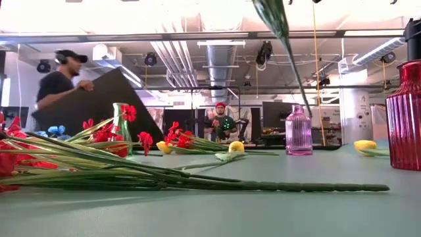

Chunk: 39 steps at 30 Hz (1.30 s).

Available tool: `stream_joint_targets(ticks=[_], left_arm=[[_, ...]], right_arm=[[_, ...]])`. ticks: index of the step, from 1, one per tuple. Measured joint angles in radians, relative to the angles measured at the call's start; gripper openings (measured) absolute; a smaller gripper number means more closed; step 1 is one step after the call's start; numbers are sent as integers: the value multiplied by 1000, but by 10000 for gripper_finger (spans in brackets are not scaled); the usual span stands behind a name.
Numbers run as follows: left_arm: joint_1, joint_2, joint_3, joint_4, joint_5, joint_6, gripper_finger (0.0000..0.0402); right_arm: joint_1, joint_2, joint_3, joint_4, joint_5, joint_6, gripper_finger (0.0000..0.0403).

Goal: Sort flowers into vase by color
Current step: Put the left blue flower into the red vase

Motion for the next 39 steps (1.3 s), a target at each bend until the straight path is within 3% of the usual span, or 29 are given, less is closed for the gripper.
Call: stream_joint_targets(ticks=[14, 25, 33, 39], left_arm=[[0, 0, 0, 9, 0, -33, 0], [0, 1, -1, 8, 0, -68, 0], [0, 1, -1, 8, 0, -69, 0], [0, 1, -1, 8, 0, -75, 0]], right_arm=[[78, -288, -445, 534, 51, -203, 43], [141, -436, -681, 994, 42, -475, 43], [222, -560, -696, 986, 41, -539, 43], [305, -687, -622, 743, 100, -480, 43]])
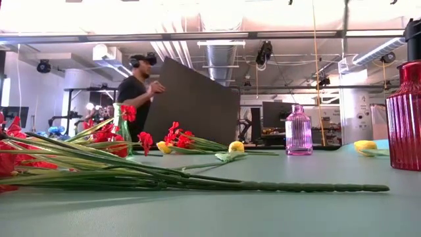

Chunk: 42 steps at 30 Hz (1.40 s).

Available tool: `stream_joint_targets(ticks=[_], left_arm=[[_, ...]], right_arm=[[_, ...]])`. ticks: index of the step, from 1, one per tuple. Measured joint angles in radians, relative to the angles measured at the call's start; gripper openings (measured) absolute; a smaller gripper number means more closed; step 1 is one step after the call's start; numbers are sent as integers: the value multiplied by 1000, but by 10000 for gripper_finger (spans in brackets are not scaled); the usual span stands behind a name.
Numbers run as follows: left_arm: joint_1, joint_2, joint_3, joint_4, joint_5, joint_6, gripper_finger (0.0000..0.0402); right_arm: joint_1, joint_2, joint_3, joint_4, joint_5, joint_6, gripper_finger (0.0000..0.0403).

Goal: Sort flowers into vase by color
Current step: Put the left blue flower into the red vase

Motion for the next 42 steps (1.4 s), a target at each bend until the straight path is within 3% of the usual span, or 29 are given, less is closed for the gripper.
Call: stream_joint_targets(ticks=[3, 8, 18, 26, 34, 42], left_arm=[[0, 0, 0, 0, 0, 0, 0], [0, 0, 0, 0, 0, 0, 0], [0, 0, 0, 0, 0, -4, 0], [0, 0, 0, 0, 0, -5, 0], [0, 0, 0, 0, 0, -13, 0], [0, 0, 0, 0, -6, -13, 0]], right_arm=[[22, -27, 51, -183, 64, 95, 43], [51, -29, 151, -382, 72, 196, 43], [118, -21, 234, -516, 79, 199, 43], [121, -23, 234, -570, 88, 194, 43], [121, -27, 295, -739, 73, 268, 43], [121, -21, 275, -740, 51, 309, 43]])
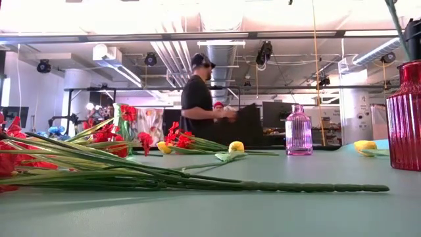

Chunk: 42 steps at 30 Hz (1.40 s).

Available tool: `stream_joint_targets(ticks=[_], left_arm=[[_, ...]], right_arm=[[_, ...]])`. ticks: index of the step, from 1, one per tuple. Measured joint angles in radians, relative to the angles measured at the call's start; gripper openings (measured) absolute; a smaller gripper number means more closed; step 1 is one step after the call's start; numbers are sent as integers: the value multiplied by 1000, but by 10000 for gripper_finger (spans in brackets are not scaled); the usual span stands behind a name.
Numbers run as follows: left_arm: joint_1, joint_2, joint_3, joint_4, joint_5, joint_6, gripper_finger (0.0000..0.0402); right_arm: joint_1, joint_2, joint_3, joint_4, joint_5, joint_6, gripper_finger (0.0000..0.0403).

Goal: Sort flowers into vase by color
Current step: Put the left blue flower into the red vase

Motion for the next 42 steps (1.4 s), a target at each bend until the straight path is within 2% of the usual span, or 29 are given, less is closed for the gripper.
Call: stream_joint_targets(ticks=[12, 20, 24, 30, 42], left_arm=[[0, 0, 0, 0, -3, 0, 0], [0, 0, 0, 0, -3, 0, 0], [0, 0, 0, 0, -3, 0, 0], [0, 0, 0, 0, -3, 0, 0], [0, 0, 0, 0, -3, -43, 0]], right_arm=[[0, 99, -13, 1, 2, -64, 43], [0, 146, -14, -2, 1, -7, 52], [0, 137, -14, -26, -5, 45, 81], [0, 132, -14, -181, -18, 221, 137], [0, 110, -14, -356, -173, 440, 236]])
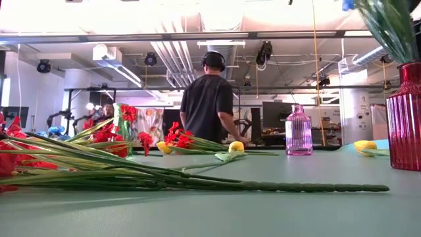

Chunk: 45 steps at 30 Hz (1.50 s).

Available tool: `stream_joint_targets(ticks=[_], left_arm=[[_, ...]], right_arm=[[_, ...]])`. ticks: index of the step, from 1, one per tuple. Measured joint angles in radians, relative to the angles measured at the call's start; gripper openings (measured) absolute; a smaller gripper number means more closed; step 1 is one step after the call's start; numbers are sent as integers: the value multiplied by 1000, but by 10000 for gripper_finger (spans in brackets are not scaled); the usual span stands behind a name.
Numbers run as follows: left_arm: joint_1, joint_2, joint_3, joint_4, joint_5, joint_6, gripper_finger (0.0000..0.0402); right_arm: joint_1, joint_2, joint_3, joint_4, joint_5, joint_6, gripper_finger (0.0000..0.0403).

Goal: Sort flowers into vase by color
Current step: Put the left blue flower into the red vase, then put the middle red flower into the purple vase

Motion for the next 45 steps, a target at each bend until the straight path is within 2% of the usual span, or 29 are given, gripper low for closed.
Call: stream_joint_targets(ticks=[5, 9, 14, 20, 25, 30, 34, 40, 45], left_arm=[[0, 9, 0, 0, -2, -64, 0], [0, 31, 0, 0, -1, -175, 0], [-1, 49, 0, -53, 49, -322, 0], [-1, 45, 29, -247, 182, -536, 0], [-6, 77, 94, -511, 291, -756, 0], [-8, 136, 150, -719, 325, -877, 0], [-5, 190, 172, -808, 332, -965, 0], [9, 257, 172, -819, 318, -1033, 9], [40, 341, 171, -818, 341, -1047, 53]], right_arm=[[0, -13, 0, -53, -59, 70, 259], [0, -21, 1, -73, -148, 122, 268], [0, -44, 1, -91, -288, 353, 269], [0, -37, 1, -100, -352, 567, 268], [0, -16, 2, -168, -439, 693, 265], [0, 4, 2, -271, -524, 758, 260], [0, 34, 2, -314, -582, 766, 258], [0, 67, 2, -322, -589, 734, 260], [0, 82, 2, -322, -588, 716, 257]])
